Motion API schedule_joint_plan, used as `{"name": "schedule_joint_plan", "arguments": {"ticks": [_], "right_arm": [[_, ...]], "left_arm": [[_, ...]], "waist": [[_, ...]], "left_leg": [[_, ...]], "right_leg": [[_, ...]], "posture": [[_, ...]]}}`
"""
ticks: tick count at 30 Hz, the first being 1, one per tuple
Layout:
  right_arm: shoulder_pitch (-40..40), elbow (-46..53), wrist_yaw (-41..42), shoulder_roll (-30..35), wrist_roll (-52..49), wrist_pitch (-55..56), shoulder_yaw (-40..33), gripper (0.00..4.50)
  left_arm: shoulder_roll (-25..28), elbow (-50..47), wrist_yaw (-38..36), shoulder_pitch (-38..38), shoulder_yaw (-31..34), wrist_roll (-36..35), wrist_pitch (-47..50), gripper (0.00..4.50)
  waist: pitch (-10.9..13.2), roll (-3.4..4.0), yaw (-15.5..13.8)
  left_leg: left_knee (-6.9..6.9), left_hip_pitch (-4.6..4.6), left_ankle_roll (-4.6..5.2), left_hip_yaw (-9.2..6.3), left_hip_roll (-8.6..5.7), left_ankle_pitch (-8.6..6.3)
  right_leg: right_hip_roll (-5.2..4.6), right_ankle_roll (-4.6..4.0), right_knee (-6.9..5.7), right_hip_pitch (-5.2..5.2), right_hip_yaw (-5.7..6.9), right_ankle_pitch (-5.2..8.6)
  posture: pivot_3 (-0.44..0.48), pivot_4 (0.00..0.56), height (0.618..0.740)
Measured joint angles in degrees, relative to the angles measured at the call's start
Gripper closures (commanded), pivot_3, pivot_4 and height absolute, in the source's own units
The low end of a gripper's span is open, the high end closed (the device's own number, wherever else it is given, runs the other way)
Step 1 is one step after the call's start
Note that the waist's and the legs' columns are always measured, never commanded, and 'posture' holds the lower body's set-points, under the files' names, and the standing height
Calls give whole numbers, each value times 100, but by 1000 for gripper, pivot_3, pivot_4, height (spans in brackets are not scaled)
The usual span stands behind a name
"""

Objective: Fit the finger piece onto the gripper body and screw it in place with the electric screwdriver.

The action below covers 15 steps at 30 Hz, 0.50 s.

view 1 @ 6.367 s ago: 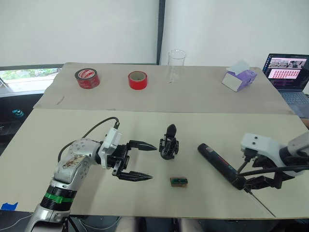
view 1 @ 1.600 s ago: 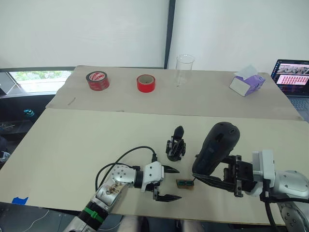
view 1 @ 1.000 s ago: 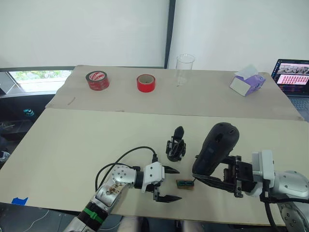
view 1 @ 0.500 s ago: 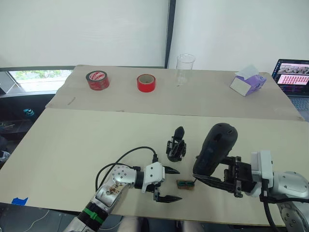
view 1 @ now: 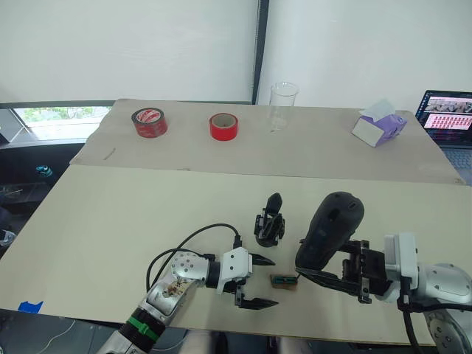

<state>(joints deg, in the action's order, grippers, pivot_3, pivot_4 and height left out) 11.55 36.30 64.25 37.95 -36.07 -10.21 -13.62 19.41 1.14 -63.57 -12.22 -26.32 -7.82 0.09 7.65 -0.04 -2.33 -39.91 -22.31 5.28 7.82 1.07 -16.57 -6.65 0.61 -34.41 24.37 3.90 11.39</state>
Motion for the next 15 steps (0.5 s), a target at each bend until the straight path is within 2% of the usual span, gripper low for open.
{"name": "schedule_joint_plan", "arguments": {"ticks": [15], "right_arm": [[27, -49, -23, -1, 54, 168, 121, 2580]], "left_arm": [[-2, 109, -21, -15, -12, -2, -158, 0]], "waist": [[-1, 1, 4]], "left_leg": [[2, 3, -10, -5, 1, -8]], "right_leg": [[-6, 16, 26, 1, 2, -9]], "posture": [[0, 150, 740]]}}
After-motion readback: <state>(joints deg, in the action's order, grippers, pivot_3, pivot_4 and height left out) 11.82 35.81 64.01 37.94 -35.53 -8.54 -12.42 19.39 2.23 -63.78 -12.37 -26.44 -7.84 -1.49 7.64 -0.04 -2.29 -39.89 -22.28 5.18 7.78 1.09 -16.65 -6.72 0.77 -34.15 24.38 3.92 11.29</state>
